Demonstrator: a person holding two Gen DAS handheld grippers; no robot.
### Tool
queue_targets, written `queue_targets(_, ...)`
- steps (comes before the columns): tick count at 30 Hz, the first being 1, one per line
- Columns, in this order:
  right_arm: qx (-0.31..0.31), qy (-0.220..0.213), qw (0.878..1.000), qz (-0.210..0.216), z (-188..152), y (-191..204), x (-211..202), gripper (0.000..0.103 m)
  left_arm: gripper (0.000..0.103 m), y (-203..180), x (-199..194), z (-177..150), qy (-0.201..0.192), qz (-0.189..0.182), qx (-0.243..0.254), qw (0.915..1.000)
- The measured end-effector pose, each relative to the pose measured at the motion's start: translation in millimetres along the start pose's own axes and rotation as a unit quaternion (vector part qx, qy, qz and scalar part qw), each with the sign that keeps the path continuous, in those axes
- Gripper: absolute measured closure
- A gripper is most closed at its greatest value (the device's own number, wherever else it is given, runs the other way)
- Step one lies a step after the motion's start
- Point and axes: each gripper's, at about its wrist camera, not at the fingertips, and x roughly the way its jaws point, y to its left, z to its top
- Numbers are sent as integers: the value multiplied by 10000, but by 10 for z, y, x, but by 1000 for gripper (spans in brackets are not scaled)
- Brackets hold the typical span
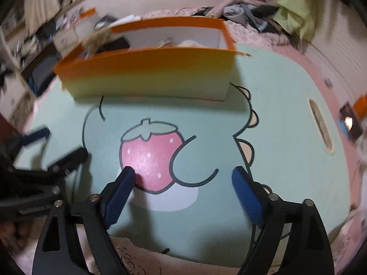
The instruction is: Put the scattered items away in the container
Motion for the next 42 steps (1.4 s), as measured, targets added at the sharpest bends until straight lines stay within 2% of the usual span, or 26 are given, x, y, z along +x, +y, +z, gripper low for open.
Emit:
queue_targets(1,-31,30,10000,49,-3,10,17,2,0,-7,-2,2,-4,-8,1,10000)
queue_targets(2,-41,74,10000,49,-4,7,36,0,0,-12,-4,0,-11,-6,7,10000)
queue_targets(42,-39,78,9999,57,-4,-13,34,0,0,-20,32,7,34,-29,35,10000)
